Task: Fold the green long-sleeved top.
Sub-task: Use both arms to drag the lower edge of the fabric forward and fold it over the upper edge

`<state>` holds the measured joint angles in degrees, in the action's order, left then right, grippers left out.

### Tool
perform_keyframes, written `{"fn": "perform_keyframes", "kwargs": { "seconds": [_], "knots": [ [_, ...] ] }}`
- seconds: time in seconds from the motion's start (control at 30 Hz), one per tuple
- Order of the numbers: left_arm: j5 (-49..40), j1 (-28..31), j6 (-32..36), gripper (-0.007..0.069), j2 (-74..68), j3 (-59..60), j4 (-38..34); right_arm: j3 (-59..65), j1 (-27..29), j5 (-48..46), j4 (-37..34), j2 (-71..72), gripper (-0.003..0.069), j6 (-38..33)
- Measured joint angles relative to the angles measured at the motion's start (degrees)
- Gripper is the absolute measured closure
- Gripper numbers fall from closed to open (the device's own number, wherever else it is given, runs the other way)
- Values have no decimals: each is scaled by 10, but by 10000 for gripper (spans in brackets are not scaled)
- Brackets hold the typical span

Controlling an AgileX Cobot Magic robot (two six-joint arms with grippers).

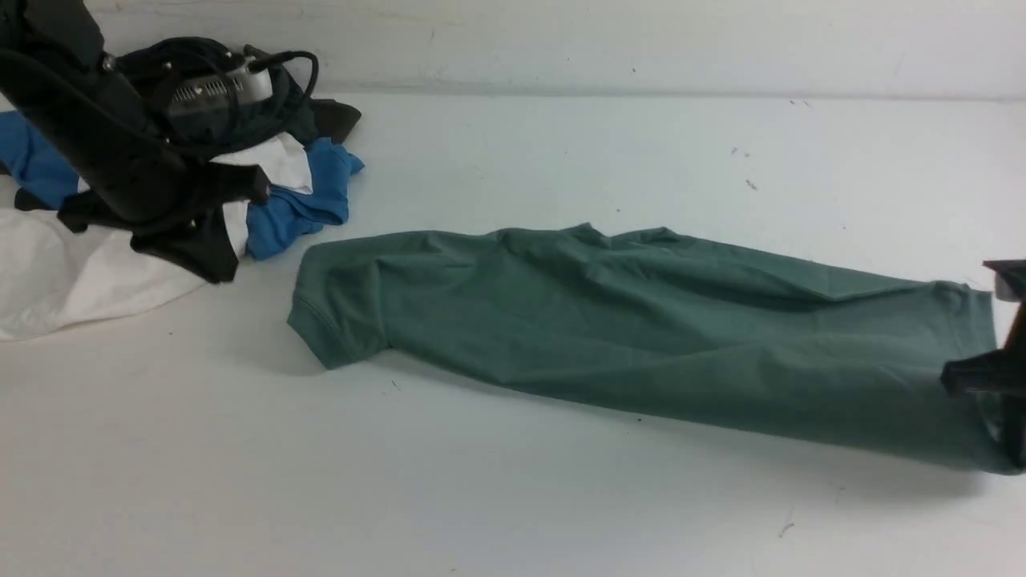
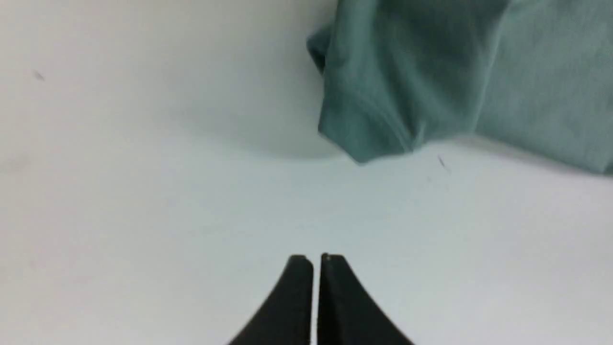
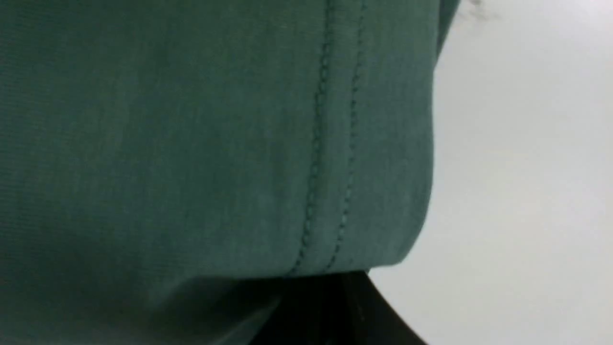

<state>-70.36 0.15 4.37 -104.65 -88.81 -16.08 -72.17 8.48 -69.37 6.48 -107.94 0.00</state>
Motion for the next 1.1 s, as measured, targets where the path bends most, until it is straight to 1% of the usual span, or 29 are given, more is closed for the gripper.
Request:
{"fn": "perform_keyframes", "kwargs": {
  "seconds": [0.1, 0.17, 0.2, 0.23, 0.3, 0.33, 0.37, 0.4, 0.43, 0.47, 0.5, 0.53, 0.57, 0.7, 0.77, 0.8, 0.83, 0.87, 0.9, 1.0, 1.03, 1.1],
  "knots": [
    [4, -22, 0, 624, 27, 71, -5, 0, 22, 1, 5, 2, 653, 8],
    [44, -41, 0, 596, 24, 102, -6, 1, 31, 1, -4, 2, 653, 9],
    [47, -41, 0, 592, 22, 102, -6, 2, 31, 1, -5, 2, 653, 9],
    [81, -52, 0, 549, 10, 105, -7, 2, 34, 1, -10, 2, 653, 9],
    [108, -61, 0, 498, -5, 105, -10, 3, 34, 1, -13, 2, 653, 9],
    [122, -65, 0, 461, -15, 105, -11, 3, 34, 1, -15, 2, 653, 9],
    [138, -68, 0, 407, -26, 105, -15, 3, 34, 1, -18, 2, 653, 9],
    [142, -68, 0, 383, -32, 105, -19, 3, 34, 1, -19, 2, 653, 9],
    [156, -70, 0, 337, -42, 105, -27, 3, 34, 1, -21, 2, 653, 9],
    [159, -70, 0, 330, -44, 105, -28, 3, 34, 1, -21, 2, 653, 9],
    [172, -70, 0, 281, -54, 105, -43, 3, 34, 1, -21, 2, 653, 9],
    [176, -70, 2, 269, -57, 105, -47, 3, 34, 1, -22, 2, 653, 9],
    [197, -70, 14, 217, -70, 105, -71, 3, 34, 1, -22, 2, 653, 9],
    [215, -70, 50, 184, -94, 105, -118, 3, 34, 1, -24, 2, 653, 10],
    [216, -70, 67, 189, -103, 105, -138, 3, 34, 1, -26, 2, 653, 10],
    [224, -70, 92, 224, -115, 106, -164, 3, 34, 1, -30, 2, 653, 10],
    [225, -70, 99, 230, -116, 106, -170, 3, 34, 1, -31, 2, 653, 10],
    [232, -70, 118, 290, -120, 106, -187, 3, 34, 1, -33, 2, 653, 10],
    [235, -70, 131, 323, -122, 106, -196, 3, 34, 1, -34, 2, 653, 10],
    [243, -65, 170, 526, -121, 107, -221, 3, 34, 1, -37, 2, 653, 10],
    [242, -60, 177, 568, -119, 107, -222, 3, 34, 1, -37, 2, 653, 10],
    [230, -42, 186, 596, -109, 107, -209, 3, 34, 1, -37, 2, 653, 10]
  ]
}}
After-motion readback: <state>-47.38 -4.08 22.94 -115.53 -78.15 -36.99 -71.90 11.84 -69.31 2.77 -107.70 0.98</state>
